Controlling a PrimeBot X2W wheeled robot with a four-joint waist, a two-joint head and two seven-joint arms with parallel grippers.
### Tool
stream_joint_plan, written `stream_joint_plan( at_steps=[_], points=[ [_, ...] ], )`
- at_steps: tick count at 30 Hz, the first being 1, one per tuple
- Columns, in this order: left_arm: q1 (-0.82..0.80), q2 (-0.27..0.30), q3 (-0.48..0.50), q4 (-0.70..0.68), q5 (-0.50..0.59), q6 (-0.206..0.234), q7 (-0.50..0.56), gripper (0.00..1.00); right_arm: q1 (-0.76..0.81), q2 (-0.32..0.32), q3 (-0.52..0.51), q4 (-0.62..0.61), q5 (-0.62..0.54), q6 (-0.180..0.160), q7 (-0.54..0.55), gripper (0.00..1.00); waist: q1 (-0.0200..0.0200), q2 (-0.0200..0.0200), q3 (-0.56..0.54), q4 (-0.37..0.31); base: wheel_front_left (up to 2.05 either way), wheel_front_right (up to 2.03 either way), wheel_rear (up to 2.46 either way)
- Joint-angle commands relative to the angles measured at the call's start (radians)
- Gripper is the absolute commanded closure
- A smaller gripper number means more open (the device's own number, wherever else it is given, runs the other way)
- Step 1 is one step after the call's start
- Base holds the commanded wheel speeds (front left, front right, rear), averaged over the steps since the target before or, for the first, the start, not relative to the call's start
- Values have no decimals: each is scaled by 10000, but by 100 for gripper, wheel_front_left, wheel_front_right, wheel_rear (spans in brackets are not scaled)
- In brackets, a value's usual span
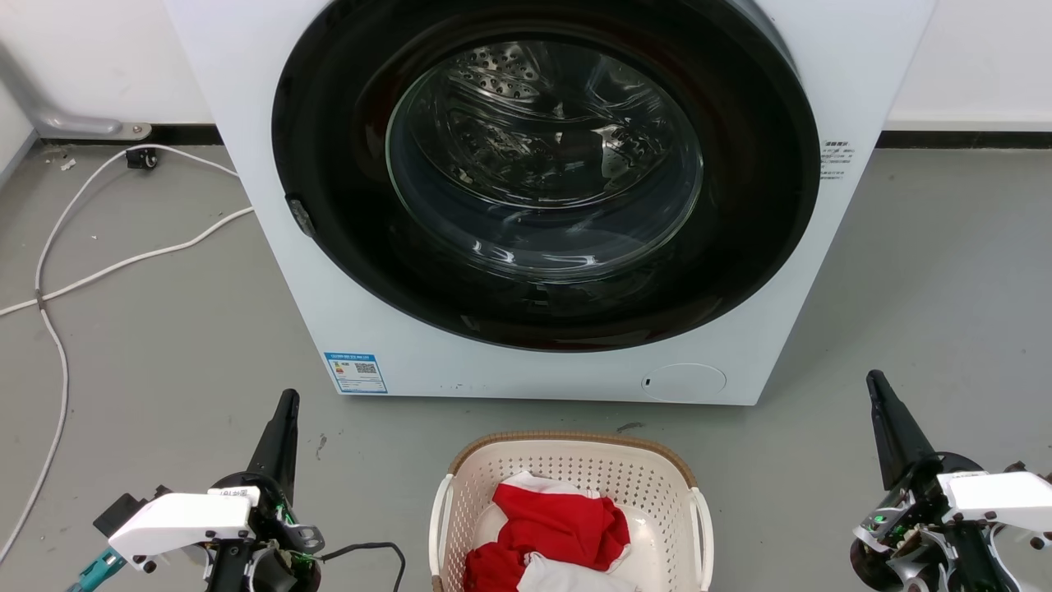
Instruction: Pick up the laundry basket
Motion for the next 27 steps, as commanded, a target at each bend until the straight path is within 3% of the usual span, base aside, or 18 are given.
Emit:
stream_joint_plan(
  at_steps=[1,26,27],
  points=[
    [-84,-10,31,5,-13,-45,23,100,-115,-5,-4,7,39,-3,12,100,0,0,0,0,0,0,0],
    [-84,-10,30,4,-13,-45,24,100,-115,-5,-3,7,39,-3,11,100,0,0,0,0,0,0,0],
    [13,-2,-8,26,2,4,-12,0,18,2,4,25,-7,2,-11,0,0,0,1,0,0,0,0]
  ],
)
